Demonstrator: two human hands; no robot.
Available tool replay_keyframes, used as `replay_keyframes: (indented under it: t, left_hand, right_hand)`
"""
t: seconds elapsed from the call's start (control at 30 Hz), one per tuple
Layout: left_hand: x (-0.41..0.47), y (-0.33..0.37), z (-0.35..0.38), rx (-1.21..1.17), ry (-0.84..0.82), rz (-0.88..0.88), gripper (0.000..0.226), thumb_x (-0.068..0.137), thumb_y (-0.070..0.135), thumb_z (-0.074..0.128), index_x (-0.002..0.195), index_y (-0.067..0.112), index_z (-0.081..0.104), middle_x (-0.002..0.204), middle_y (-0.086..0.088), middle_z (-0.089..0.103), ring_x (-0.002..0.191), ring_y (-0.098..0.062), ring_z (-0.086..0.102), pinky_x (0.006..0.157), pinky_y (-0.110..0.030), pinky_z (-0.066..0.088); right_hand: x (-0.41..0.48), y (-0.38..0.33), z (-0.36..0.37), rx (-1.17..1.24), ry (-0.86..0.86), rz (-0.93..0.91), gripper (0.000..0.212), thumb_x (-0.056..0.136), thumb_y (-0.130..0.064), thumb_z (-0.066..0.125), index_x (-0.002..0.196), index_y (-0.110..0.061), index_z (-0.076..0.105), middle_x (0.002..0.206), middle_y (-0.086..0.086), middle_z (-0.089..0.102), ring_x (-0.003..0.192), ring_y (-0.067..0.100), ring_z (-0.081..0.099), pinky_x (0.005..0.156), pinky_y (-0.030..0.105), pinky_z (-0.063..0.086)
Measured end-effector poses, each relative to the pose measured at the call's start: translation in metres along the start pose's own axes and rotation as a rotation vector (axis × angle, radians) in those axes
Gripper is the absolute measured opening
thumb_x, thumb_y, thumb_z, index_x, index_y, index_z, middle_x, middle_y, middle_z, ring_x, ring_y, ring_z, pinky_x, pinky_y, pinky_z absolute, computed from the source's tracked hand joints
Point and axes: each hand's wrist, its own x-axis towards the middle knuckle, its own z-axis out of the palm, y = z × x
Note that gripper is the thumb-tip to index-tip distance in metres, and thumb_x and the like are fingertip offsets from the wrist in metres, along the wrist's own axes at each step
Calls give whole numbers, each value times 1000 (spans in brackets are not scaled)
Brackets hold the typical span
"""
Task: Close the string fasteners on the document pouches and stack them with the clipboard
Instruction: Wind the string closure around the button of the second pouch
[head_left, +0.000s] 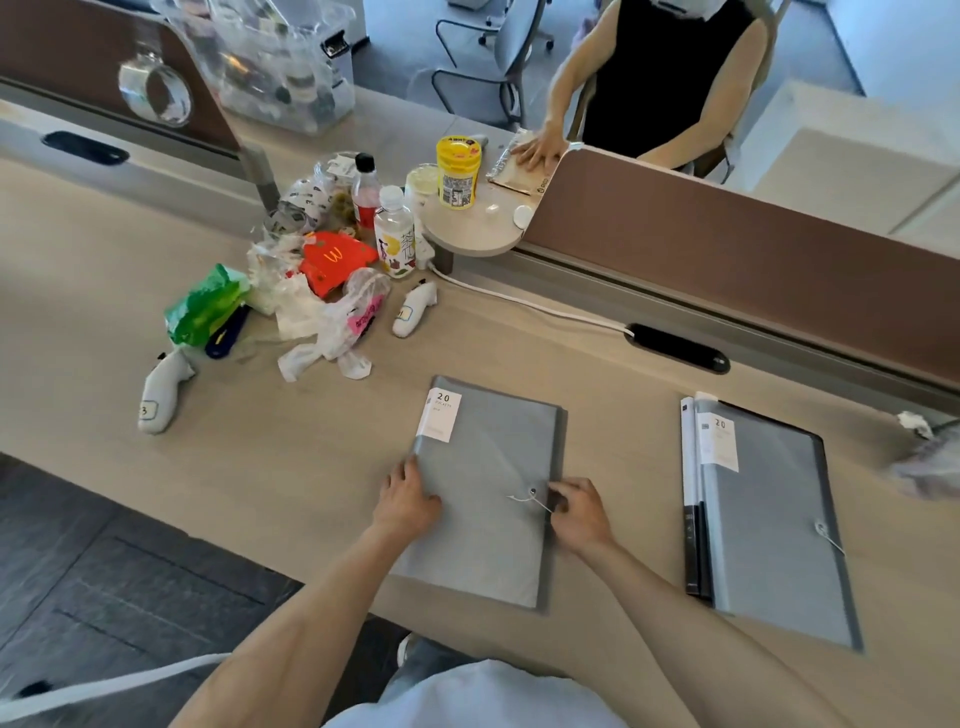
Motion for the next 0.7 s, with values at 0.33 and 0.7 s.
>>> replay_keyframes:
  t: [0.33,0.7]
  left_hand:
    - [-5,30,-25,-968,-108,-100,26,81,9,68,107,6,63,108,-21,70,88,-35,69,85,-50,56]
    - [-30,149,9,-1119,-222,52,38,84,14,66,120,7,56,114,-20,68,93,-33,66,79,-45,58]
  right_hand:
    - [6,7,-19,390,-45,178,30,82,-3,56,108,-9,70,96,1,67,88,17,61,65,19,44]
    - [6,59,-127,796,221,190,34,90,-20,49,122,-19,57,129,4,59,114,23,54,98,33,43]
